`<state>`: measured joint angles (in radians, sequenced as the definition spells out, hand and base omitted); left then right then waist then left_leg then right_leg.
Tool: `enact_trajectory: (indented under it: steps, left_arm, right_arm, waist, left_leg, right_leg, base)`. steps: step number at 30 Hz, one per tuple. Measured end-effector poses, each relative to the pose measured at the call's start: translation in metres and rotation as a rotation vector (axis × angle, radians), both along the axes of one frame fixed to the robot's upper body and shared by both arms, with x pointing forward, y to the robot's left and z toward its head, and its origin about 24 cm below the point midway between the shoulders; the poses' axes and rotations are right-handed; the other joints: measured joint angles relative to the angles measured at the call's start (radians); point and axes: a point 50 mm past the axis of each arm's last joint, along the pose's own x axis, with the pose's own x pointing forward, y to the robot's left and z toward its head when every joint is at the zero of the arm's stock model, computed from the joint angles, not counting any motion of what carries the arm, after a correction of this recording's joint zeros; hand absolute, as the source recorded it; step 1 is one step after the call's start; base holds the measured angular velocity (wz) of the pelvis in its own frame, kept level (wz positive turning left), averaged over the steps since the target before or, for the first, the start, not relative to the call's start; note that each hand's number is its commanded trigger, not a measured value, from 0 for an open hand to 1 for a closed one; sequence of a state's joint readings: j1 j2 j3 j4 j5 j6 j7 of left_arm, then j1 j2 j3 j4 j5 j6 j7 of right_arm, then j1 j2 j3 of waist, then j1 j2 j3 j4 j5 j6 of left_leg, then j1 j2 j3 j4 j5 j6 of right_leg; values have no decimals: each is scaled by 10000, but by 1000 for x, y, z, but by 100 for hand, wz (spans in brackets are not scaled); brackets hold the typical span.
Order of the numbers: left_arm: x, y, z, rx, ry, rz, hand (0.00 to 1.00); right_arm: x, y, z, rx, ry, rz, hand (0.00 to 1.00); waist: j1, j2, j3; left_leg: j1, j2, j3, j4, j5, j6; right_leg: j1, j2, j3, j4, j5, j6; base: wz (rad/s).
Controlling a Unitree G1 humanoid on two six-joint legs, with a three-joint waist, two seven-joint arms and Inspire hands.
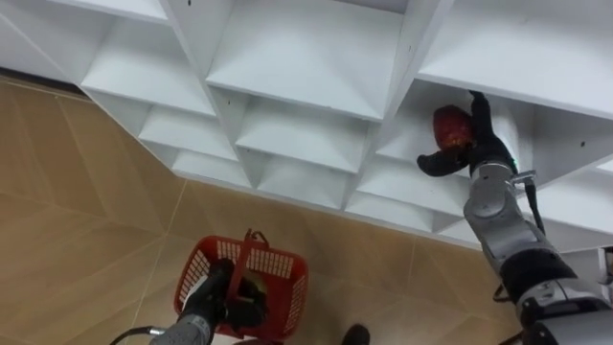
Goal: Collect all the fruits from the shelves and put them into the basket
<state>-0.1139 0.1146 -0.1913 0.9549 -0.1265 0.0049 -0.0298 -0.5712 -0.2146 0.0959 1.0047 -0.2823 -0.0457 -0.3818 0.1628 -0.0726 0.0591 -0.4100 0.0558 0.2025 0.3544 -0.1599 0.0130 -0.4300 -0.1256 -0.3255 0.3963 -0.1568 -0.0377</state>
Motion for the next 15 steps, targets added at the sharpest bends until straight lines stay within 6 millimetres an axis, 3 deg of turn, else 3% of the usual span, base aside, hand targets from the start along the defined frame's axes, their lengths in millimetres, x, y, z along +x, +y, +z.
enact_trajectory:
  steps: [15]
  left_arm:
    - [5,-11,2,-108,-120,-598,100]
  right_arm:
    - [3,-20,13,-618,-541,-748,0]
  waist:
    - [80,10,22]
  left_leg:
    - [-352,-27,-136,217,28,46]
  right_leg:
    - [-307,-107,-104,276,-36,-36]
  base:
    - [2]
